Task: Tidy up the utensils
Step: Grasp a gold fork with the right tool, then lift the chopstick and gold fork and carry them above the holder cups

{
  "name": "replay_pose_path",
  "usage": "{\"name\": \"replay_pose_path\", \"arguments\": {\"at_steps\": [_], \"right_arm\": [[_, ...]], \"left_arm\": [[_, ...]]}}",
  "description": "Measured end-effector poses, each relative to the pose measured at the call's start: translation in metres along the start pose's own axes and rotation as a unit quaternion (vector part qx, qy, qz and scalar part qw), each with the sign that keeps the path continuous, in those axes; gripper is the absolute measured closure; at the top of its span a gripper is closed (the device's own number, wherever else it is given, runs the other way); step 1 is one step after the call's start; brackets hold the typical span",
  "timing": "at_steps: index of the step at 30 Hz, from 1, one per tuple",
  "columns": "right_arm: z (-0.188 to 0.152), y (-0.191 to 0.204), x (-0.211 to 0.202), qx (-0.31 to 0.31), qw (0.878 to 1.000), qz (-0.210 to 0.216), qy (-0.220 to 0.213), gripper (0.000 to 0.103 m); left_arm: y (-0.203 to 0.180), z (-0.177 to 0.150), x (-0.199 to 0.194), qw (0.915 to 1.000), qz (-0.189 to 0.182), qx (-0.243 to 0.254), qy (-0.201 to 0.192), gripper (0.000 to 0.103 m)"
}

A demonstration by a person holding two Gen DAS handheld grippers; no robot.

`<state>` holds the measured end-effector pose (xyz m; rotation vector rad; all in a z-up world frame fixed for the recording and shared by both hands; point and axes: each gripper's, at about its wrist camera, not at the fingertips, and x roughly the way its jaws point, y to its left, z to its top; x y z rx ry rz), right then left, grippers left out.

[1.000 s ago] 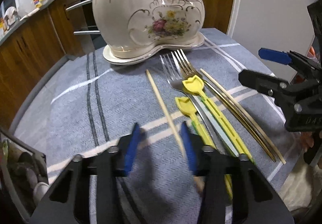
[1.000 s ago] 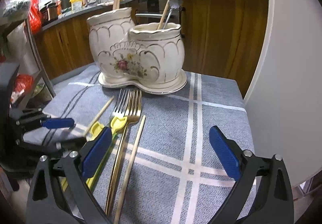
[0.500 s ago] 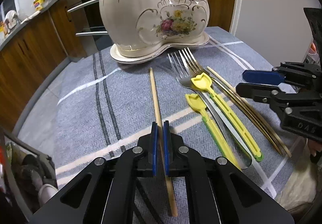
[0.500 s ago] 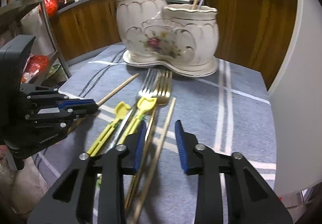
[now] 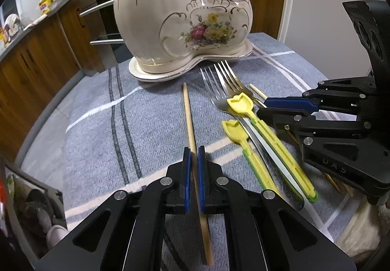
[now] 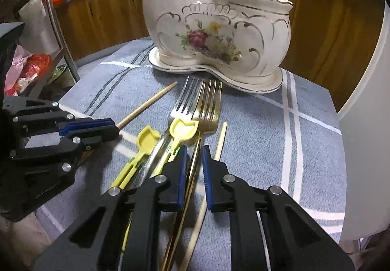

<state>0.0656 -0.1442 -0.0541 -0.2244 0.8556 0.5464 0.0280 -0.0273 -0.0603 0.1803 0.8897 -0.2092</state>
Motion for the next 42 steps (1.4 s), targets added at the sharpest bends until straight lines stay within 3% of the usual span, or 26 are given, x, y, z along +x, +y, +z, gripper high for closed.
{"name": "replay_pose_path", "arguments": {"at_steps": [12, 18, 22, 27, 34, 37, 42], "right_arm": [[-0.010, -0.022, -0.037, 0.024, 0.998, 0.020, -0.046, 0.097], [-0.008, -0.024, -0.066, 0.033, 0.993, 0.032, -0.105, 0.097], [-0.003, -0.019, -0.076, 0.033, 0.988, 0.033, -0.144, 0.097], [0.001, -0.016, -0.103, 0.036, 0.972, 0.012, -0.230, 0.097], [0.025, -0.015, -0.130, 0.033, 0.942, -0.048, -0.331, 0.097], [0.046, -0.016, -0.134, 0.029, 0.931, -0.067, -0.357, 0.097], [0.082, -0.033, -0.132, 0.058, 0.917, -0.039, -0.394, 0.097]], "left_arm": [[0.010, -0.003, -0.016, 0.9997, -0.014, -0.005, -0.017, 0.098], [0.015, -0.005, -0.035, 0.9985, -0.015, -0.009, -0.052, 0.098], [0.013, -0.004, -0.053, 0.9950, -0.026, -0.007, -0.096, 0.098], [0.007, 0.001, -0.093, 0.9810, -0.030, 0.011, -0.191, 0.098], [0.027, 0.025, -0.142, 0.9488, -0.022, -0.019, -0.314, 0.098], [0.035, 0.045, -0.148, 0.9361, -0.029, -0.029, -0.349, 0.098], [0.044, 0.084, -0.143, 0.9283, -0.036, -0.040, -0.368, 0.098]]}}
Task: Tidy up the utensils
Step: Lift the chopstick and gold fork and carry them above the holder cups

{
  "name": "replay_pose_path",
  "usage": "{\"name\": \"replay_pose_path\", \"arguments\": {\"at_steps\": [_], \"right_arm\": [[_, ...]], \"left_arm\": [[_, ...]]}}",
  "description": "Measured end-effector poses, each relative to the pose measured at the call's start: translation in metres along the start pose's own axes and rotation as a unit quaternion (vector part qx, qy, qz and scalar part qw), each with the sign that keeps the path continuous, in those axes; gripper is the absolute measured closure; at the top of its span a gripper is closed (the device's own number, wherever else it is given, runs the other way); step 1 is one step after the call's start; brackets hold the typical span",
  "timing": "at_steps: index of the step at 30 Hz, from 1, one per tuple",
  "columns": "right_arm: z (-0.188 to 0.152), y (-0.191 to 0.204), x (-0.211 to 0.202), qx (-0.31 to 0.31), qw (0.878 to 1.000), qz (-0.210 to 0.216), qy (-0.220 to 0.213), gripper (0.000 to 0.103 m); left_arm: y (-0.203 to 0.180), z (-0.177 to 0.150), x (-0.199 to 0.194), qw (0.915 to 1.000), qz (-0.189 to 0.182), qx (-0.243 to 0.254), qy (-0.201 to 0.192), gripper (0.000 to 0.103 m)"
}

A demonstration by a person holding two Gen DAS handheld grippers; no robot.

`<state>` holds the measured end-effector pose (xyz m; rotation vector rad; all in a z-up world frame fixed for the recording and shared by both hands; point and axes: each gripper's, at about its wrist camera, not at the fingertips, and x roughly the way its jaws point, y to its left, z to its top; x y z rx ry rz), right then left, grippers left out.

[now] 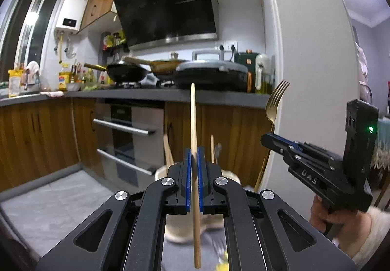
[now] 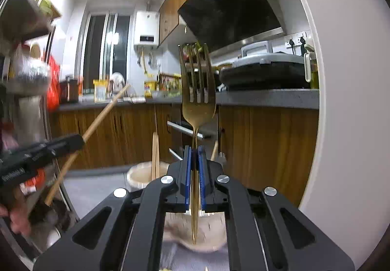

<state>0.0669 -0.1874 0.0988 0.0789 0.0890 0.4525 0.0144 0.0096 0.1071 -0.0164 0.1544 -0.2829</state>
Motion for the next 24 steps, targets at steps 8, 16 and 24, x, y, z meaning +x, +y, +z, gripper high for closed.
{"name": "replay_pose_path", "arguments": {"at_steps": [8, 16, 24], "right_arm": [[0.012, -0.033, 0.035, 0.086, 0.995, 0.010, -0.040, 0.097], [-0.008, -0.040, 0.052, 0.089, 0.995, -0.025, -0.036, 0.097], [-0.020, -0.049, 0.066, 0.100, 0.995, -0.014, 0.005, 0.097]], "left_arm": [[0.027, 0.008, 0.072, 0.9966, -0.023, -0.077, -0.017, 0.098], [0.037, -0.004, 0.118, 0.9968, 0.005, -0.073, -0.032, 0.098], [0.038, -0.018, 0.128, 0.9975, 0.027, -0.058, -0.028, 0.098]]}}
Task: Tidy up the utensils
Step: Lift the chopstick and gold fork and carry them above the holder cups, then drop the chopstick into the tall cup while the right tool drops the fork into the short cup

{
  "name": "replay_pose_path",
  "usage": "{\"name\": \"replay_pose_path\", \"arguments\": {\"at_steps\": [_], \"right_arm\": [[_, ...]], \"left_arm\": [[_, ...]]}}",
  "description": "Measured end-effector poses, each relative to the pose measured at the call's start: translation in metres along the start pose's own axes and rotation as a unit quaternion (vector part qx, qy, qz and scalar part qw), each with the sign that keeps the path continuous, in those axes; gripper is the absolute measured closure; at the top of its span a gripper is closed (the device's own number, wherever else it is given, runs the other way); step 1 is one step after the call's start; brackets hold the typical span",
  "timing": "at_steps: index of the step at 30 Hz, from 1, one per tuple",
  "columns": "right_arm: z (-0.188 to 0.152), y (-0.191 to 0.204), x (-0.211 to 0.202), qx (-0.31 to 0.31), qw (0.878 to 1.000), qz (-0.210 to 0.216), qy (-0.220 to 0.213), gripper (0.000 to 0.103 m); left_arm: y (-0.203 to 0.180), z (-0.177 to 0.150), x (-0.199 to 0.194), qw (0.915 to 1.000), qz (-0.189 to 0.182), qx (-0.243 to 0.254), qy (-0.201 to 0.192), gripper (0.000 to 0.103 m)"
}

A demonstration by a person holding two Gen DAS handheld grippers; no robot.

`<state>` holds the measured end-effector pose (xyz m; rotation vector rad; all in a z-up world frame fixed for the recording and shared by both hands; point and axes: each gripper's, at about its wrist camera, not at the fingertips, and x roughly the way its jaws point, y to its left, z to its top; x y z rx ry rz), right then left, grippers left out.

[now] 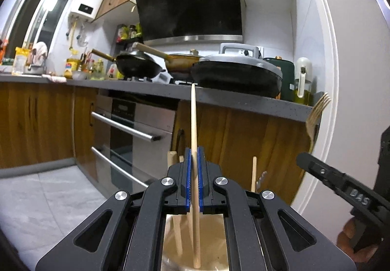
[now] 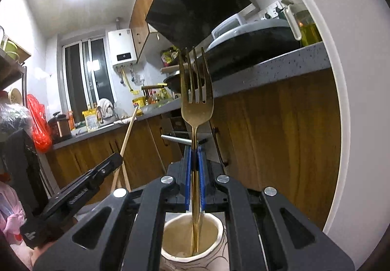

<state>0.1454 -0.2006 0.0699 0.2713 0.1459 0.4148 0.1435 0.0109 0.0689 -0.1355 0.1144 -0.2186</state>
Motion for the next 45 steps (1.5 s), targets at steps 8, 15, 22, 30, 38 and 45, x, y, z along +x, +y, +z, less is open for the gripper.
{"name": "replay_pose_path", "arguments": {"at_steps": [8, 15, 22, 30, 38, 45], "right_arm": [[-0.017, 0.003, 0.007, -0.012, 0.999, -0.008, 0.050, 0.097], [-0.029, 0.007, 0.011, -0.038, 0.995, -0.029, 0.085, 0.097], [-0.030, 0.004, 0.015, -0.032, 0.994, -0.036, 0.101, 0.097], [-0.028, 0.005, 0.018, -0.034, 0.994, -0.039, 0.100, 0.097], [-0.029, -0.001, 0.020, -0.023, 0.993, -0.050, 0.102, 0.097], [-0.029, -0.005, 0.021, -0.013, 0.993, -0.050, 0.107, 0.081]], "left_arm": [[-0.003, -0.015, -0.043, 0.9996, 0.003, 0.027, 0.003, 0.098], [-0.007, -0.028, -0.049, 0.9978, 0.011, 0.044, 0.048, 0.098], [-0.006, -0.033, -0.052, 0.9957, 0.028, 0.052, 0.071, 0.098], [-0.001, -0.034, -0.056, 0.9954, 0.041, 0.038, 0.079, 0.096], [0.001, -0.034, -0.056, 0.9952, 0.044, 0.037, 0.079, 0.092], [0.005, -0.033, -0.060, 0.9954, 0.048, 0.030, 0.077, 0.074]]}}
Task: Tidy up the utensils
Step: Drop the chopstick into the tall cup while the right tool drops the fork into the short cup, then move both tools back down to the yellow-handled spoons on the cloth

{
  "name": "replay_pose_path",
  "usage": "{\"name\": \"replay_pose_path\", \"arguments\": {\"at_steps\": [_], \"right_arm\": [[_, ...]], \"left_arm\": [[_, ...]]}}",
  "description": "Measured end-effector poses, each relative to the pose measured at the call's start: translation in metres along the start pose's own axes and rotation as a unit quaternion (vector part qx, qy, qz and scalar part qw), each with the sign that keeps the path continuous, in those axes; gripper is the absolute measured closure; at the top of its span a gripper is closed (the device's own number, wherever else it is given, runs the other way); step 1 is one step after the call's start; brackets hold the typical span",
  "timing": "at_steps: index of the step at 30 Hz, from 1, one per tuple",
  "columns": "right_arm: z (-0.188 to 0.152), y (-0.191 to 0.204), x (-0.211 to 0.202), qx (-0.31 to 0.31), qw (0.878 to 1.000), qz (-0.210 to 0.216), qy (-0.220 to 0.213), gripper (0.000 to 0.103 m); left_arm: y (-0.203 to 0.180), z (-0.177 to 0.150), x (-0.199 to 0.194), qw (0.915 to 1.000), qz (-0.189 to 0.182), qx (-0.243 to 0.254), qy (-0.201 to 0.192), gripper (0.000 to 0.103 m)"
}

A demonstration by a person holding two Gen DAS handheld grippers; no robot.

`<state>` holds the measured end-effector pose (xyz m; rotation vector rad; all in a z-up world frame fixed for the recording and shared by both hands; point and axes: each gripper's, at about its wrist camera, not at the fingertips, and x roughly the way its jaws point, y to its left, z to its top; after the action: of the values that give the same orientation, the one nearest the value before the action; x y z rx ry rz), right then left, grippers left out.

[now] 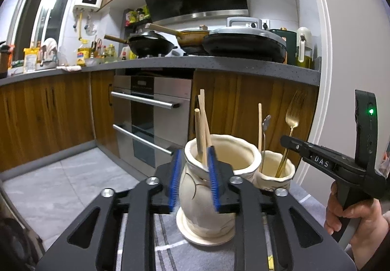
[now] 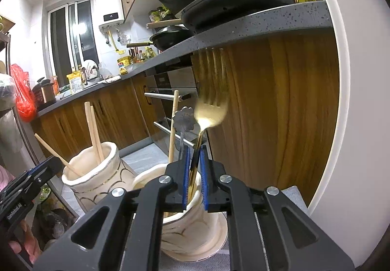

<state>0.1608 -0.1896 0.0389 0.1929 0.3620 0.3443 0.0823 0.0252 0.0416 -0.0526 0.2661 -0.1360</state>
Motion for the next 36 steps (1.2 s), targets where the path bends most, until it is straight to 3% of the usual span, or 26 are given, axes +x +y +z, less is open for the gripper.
{"name": "replay_pose_path", "arguments": {"at_steps": [4, 7, 10, 15, 17, 25, 36], "right_arm": [[0.002, 0.002, -0.006, 0.000, 1.000, 0.006, -0.009, 0.073], [0.003, 0.005, -0.013, -0.003, 1.000, 0.011, -0.012, 0.059], [0.005, 0.007, -0.022, -0.004, 1.000, 0.015, -0.012, 0.052], [0.011, 0.004, -0.049, 0.004, 0.999, 0.026, -0.029, 0.015], [0.012, 0.004, -0.059, 0.005, 0.999, 0.024, -0.037, 0.007], [0.006, 0.002, -0.082, 0.010, 0.999, 0.022, -0.041, 0.005], [-0.020, -0.005, -0.094, -0.004, 1.000, 0.002, -0.009, 0.005]], "left_arm": [[0.000, 0.001, -0.004, 1.0000, 0.007, 0.000, -0.005, 0.064], [0.000, 0.001, -0.008, 0.9999, 0.009, 0.000, -0.008, 0.057], [-0.001, 0.002, -0.014, 0.9999, 0.010, -0.003, -0.011, 0.044], [-0.002, 0.004, -0.029, 0.9996, 0.016, -0.010, -0.022, 0.018], [-0.001, 0.005, -0.035, 0.9994, 0.017, -0.016, -0.026, 0.011], [-0.010, -0.007, -0.056, 0.9993, 0.030, 0.000, -0.022, 0.007], [-0.023, -0.027, -0.070, 0.9994, 0.019, 0.025, 0.014, 0.006]]}}
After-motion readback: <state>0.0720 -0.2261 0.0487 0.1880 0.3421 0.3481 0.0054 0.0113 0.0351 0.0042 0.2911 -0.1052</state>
